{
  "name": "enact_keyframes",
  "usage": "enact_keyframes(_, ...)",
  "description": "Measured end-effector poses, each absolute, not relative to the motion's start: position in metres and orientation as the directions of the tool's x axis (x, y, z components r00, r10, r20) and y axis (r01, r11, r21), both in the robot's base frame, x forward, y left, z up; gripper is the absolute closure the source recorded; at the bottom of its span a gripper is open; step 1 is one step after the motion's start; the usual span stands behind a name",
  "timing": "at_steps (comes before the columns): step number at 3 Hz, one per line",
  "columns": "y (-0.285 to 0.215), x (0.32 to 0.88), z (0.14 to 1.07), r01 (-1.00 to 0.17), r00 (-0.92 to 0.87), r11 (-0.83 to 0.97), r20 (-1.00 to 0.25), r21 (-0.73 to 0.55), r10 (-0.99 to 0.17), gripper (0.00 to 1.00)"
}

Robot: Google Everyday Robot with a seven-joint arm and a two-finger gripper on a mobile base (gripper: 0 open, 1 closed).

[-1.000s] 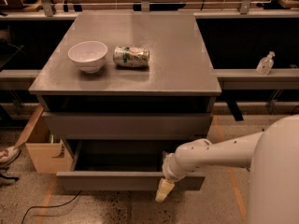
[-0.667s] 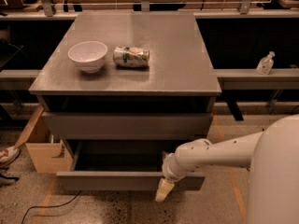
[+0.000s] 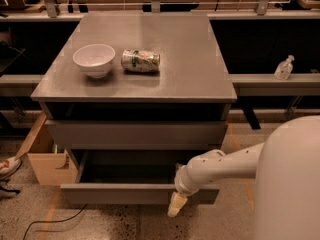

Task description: Open middle drawer

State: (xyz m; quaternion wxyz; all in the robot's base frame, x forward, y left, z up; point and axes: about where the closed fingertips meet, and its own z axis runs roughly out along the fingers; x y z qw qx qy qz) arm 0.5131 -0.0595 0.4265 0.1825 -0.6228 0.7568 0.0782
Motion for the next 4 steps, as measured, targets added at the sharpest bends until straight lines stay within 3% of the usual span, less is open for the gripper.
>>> enact_keyframes(1, -0.065, 0.507, 0.418, -0.969, -0.181, 0.228, -0.357, -0.092, -0.916, 0.00)
enact_keyframes(2, -0.068, 0.498, 0.411, -0.969, -0.202, 0.239, -0.347, -0.068, -0.916, 0.18)
enact_keyframes(4, -0.075, 0.476, 0.406, -0.965, -0.243, 0.262, -0.328, -0.014, -0.913, 0.65)
